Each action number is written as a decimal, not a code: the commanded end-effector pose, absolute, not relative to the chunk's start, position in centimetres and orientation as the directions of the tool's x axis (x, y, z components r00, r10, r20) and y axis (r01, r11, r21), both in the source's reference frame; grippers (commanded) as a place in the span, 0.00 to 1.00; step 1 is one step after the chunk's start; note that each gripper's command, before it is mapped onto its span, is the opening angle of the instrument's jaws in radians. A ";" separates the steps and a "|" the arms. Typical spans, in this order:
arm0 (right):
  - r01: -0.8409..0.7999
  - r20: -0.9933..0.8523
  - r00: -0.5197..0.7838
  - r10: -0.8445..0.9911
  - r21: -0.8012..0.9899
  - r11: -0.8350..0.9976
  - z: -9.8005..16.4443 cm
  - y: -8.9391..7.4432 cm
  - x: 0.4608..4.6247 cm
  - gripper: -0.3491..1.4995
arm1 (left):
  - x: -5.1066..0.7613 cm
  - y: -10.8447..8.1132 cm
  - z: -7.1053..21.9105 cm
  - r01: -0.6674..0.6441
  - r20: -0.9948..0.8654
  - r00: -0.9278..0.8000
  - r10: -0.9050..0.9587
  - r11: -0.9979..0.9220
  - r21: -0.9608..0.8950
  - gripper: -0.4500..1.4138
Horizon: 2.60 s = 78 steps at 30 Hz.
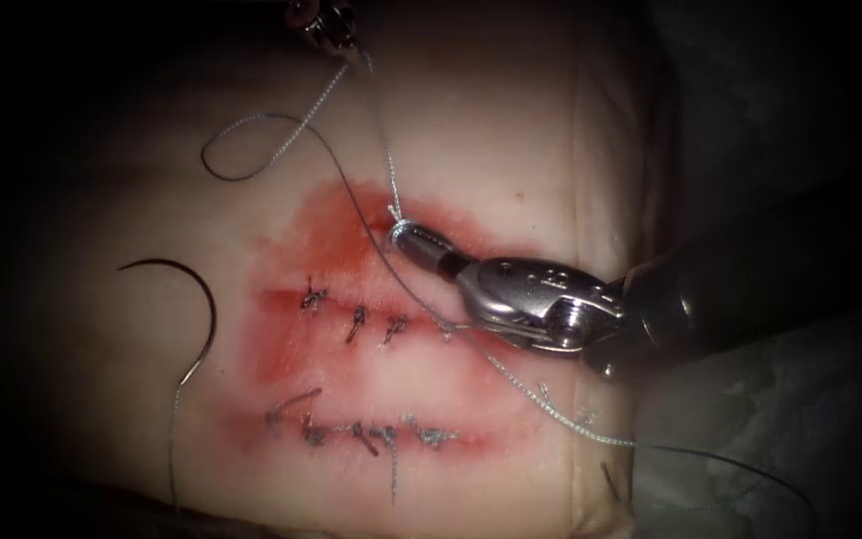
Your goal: Wound Closure
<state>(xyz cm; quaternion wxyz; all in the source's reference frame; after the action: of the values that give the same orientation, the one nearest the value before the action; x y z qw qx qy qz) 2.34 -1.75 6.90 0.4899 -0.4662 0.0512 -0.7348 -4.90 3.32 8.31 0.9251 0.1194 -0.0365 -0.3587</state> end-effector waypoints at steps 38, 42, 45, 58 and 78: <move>0.406 0.676 -0.285 -0.679 -0.557 -0.725 6.7 -2.6 2.43 0.00 | -5.83 4.2 9.3 0.709 0.041 0.705 -0.708 0.702 -0.066 0.00; 0.375 0.681 -0.299 -0.668 -0.560 -0.739 6.7 -2.7 2.46 0.00 | -5.88 4.3 9.3 0.711 0.043 0.703 -0.710 0.697 -0.096 0.00; 0.356 0.684 -0.307 -0.662 -0.562 -0.746 6.6 -2.8 2.48 0.00 | -5.89 4.3 9.3 0.704 0.048 0.708 -0.705 0.698 -0.131 0.00; 0.326 0.683 -0.331 -0.651 -0.565 -0.758 6.6 -2.9 2.49 0.00 | -5.83 4.4 9.1 0.688 0.065 0.704 -0.707 0.657 -0.309 0.00; 0.284 0.684 -0.359 -0.635 -0.568 -0.772 6.6 -3.0 2.50 0.00 | -5.90 4.5 9.1 0.671 0.065 0.697 -0.714 0.617 -0.412 0.00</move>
<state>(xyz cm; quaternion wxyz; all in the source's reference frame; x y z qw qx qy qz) 2.44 -2.96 6.55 0.2857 -0.4882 0.1792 -0.8049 -5.84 4.38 9.07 0.8981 -0.2043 0.0536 -0.3857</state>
